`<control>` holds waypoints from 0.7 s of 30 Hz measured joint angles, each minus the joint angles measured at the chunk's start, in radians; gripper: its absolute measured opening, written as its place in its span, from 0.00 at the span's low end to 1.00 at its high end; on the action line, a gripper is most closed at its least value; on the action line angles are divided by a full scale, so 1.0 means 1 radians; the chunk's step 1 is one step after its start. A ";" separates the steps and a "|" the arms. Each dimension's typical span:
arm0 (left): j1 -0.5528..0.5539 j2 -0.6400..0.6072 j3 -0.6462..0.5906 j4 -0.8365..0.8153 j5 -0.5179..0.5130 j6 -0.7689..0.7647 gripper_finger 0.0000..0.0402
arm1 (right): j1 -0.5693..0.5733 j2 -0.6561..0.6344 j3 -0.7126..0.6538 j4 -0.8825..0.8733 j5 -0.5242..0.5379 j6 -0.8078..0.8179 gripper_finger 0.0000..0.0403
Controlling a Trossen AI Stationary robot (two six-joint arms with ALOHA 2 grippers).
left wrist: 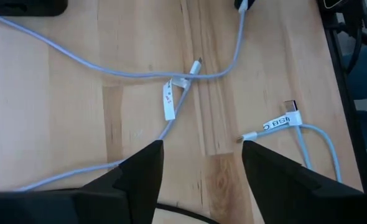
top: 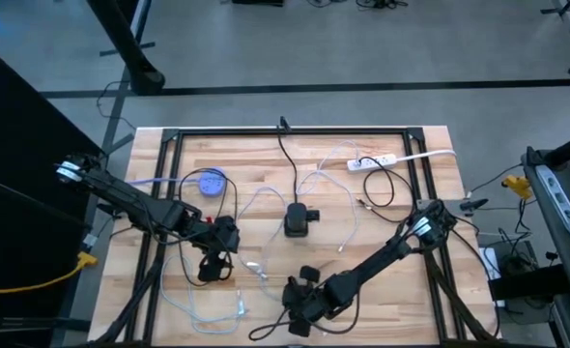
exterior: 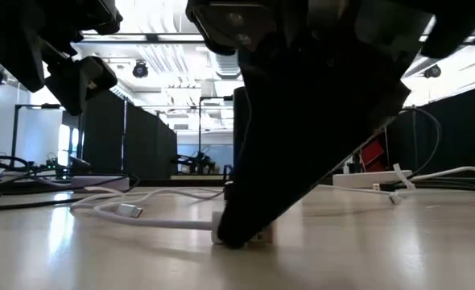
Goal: Insert USB
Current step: Insert the purple charger cable into the black charger adapter
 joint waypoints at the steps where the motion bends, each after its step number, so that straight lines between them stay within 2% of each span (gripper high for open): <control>1: 0.000 0.000 0.000 0.000 0.000 0.000 0.52 | 0.000 -0.012 -0.002 -0.011 -0.006 0.000 0.04; 6: 0.000 0.000 0.000 0.004 0.000 0.002 0.53 | -0.010 -0.115 0.009 -0.092 -0.086 -0.059 0.04; 10: 0.000 0.000 0.000 0.061 -0.025 0.039 0.54 | -0.040 -0.222 0.014 -0.162 -0.127 -0.046 0.04; 16: 0.000 0.000 0.000 0.265 -0.027 0.097 0.54 | -0.073 -0.355 0.015 -0.183 -0.115 -0.012 0.04; 21: 0.002 -0.001 0.001 0.518 -0.025 0.131 0.54 | -0.126 -0.372 0.012 -0.189 -0.108 0.035 0.04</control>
